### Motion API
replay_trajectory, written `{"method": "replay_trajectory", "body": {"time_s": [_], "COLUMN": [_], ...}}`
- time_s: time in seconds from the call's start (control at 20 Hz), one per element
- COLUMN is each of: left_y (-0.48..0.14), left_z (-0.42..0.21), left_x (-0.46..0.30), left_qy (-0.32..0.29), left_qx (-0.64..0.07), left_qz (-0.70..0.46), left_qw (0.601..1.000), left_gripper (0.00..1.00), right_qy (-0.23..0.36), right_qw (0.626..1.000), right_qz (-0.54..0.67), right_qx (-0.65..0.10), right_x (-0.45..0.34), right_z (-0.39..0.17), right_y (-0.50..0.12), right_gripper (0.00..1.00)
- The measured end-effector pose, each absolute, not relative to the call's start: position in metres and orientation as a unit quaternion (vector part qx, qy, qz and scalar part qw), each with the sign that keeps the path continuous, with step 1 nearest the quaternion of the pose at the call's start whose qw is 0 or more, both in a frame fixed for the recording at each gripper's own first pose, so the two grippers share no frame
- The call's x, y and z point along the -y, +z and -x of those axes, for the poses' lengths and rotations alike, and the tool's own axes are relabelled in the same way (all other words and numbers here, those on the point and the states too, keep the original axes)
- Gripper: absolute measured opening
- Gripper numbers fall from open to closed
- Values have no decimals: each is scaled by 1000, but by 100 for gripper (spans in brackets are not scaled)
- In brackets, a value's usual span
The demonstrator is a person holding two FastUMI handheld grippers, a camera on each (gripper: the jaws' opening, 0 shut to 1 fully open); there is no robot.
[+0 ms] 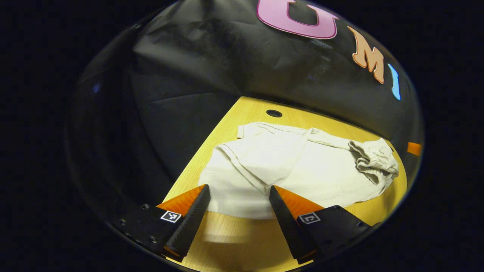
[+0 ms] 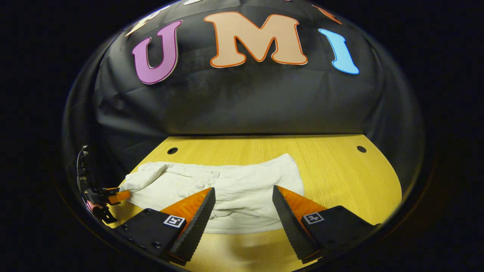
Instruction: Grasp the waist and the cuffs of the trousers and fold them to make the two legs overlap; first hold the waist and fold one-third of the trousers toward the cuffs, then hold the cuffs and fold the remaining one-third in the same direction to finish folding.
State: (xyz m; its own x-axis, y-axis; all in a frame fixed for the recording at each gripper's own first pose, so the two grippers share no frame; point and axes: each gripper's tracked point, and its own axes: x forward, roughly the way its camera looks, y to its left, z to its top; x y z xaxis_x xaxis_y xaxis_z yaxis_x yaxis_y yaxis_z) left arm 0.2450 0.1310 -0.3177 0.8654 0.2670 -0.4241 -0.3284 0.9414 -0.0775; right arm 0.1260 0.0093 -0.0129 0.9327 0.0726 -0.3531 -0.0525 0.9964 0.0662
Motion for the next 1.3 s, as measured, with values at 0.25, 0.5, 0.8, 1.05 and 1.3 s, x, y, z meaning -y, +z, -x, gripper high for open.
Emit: {"method": "replay_trajectory", "body": {"time_s": [0.25,0.5,0.8,1.05,1.3], "left_y": [-320,-321,-318,-296,-234], "left_z": [-252,-265,-267,-265,-278], "left_x": [-121,-101,-99,-90,-47], "left_qy": [155,136,147,155,112], "left_qx": [-221,-204,-198,-166,-109], "left_qz": [38,67,100,169,212], "left_qw": [962,967,964,959,965], "left_gripper": [89,42,0,0,0], "right_qy": [26,25,23,16,12], "right_qw": [984,984,985,986,987], "right_qz": [-34,-33,-27,-26,-16], "right_qx": [-172,-171,-170,-166,-162], "right_x": [-3,2,10,28,52], "right_z": [-124,-120,-115,-107,-95], "right_y": [-4,0,5,15,21], "right_gripper": [97,97,97,97,97]}}
